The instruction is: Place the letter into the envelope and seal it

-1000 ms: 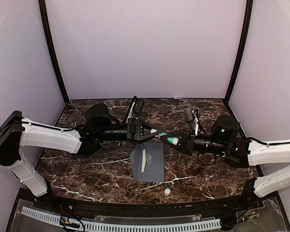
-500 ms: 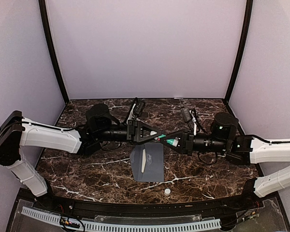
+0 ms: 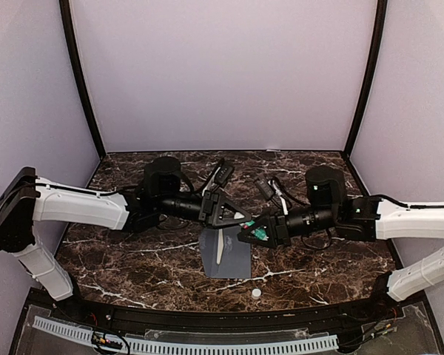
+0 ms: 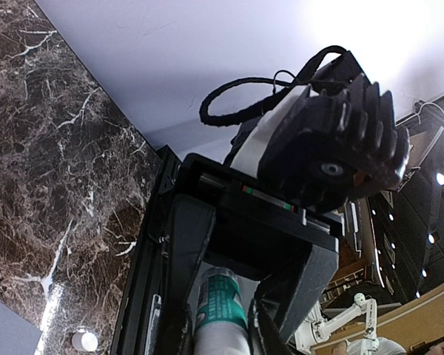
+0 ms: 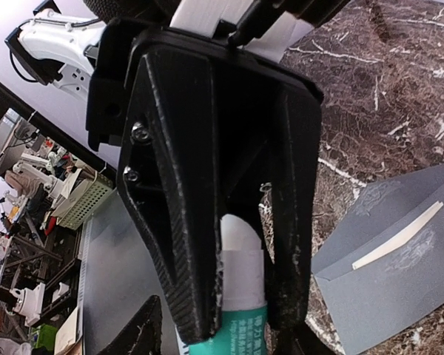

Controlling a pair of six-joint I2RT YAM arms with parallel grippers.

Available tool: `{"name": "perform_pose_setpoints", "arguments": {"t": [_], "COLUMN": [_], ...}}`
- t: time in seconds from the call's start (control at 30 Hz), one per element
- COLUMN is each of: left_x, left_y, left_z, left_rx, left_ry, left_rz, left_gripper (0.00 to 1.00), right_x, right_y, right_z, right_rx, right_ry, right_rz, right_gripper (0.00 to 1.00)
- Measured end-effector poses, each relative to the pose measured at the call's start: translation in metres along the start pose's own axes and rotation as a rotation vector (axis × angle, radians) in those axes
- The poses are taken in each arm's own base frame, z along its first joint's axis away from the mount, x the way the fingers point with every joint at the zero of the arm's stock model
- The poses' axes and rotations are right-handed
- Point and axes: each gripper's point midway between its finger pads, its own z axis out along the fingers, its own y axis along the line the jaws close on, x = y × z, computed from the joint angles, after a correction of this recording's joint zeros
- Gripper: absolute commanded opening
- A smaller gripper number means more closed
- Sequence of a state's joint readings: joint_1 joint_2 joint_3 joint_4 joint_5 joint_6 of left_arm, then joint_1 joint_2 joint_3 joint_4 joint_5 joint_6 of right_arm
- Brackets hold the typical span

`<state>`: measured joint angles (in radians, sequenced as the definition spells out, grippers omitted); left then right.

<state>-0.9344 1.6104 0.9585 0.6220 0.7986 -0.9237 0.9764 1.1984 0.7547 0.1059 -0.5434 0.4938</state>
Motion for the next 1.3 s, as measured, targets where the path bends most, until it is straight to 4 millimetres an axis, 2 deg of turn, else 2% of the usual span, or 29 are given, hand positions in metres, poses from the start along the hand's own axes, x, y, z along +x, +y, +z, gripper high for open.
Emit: {"name": "perform_pose_setpoints", "arguments": {"t": [0.1,0.27,0.33,0.37,0.4,0.47,0.53,0.6,0.67,0.73,0.9,1.0,1.03,1.17,1.23,1.3], "left_x": [0.004,0.009,0.011,0.012,0.012,0.012,0.011,0.011,0.007,0.003,-0.019,-0.026,-0.024,-0.001,0.013,0.022], "left_y": [0.007,0.01,0.011,0.012,0.012,0.014,0.017,0.025,0.031,0.031,0.041,0.075,0.092,0.156,0.183,0.197], "left_z": [0.004,0.008,0.008,0.008,0.008,0.008,0.008,0.006,-0.001,-0.016,-0.08,-0.119,-0.131,-0.165,-0.177,-0.179], "left_rx": [-0.006,0.0,-0.004,-0.007,-0.009,-0.018,-0.036,-0.077,-0.127,-0.165,-0.296,-0.437,-0.493,-0.664,-0.737,-0.768], "left_ry": [0.024,0.065,0.078,0.082,0.084,0.08,0.072,0.062,0.034,-0.003,-0.176,-0.274,-0.291,-0.294,-0.277,-0.25], "left_rz": [-0.018,-0.03,-0.031,-0.031,-0.03,-0.017,-0.007,-0.003,0.005,0.015,0.052,0.026,0.002,-0.123,-0.186,-0.215], "left_gripper": [0.0,0.01,0.08,0.19,0.25,0.48,0.59,0.64,0.65,0.65,0.6,0.53,0.48,0.45,0.43,0.41], "right_x": [0.009,0.021,0.023,0.024,0.024,0.023,0.022,0.02,0.019,0.021,0.023,0.014,0.011,0.007,0.007,0.009], "right_y": [0.0,-0.005,-0.006,-0.006,-0.007,-0.008,-0.011,-0.016,-0.022,-0.029,-0.051,-0.055,-0.057,-0.065,-0.072,-0.077], "right_z": [0.003,0.008,0.009,0.009,0.009,0.009,0.01,0.01,0.011,0.011,0.009,0.009,0.01,0.013,0.014,0.016], "right_rx": [-0.015,-0.016,-0.014,-0.014,-0.011,-0.003,0.013,0.03,0.052,0.075,0.152,0.166,0.168,0.193,0.216,0.233], "right_ry": [0.039,0.086,0.094,0.097,0.097,0.092,0.078,0.051,0.024,-0.003,-0.069,-0.123,-0.138,-0.172,-0.177,-0.18], "right_rz": [0.007,0.033,0.041,0.04,0.037,0.038,0.047,0.056,0.07,0.084,0.139,0.155,0.16,0.18,0.191,0.199], "right_gripper": [0.35,0.14,0.09,0.07,0.05,0.04,0.03,0.03,0.03,0.04,0.04,0.04,0.04,0.04,0.04,0.04]}}
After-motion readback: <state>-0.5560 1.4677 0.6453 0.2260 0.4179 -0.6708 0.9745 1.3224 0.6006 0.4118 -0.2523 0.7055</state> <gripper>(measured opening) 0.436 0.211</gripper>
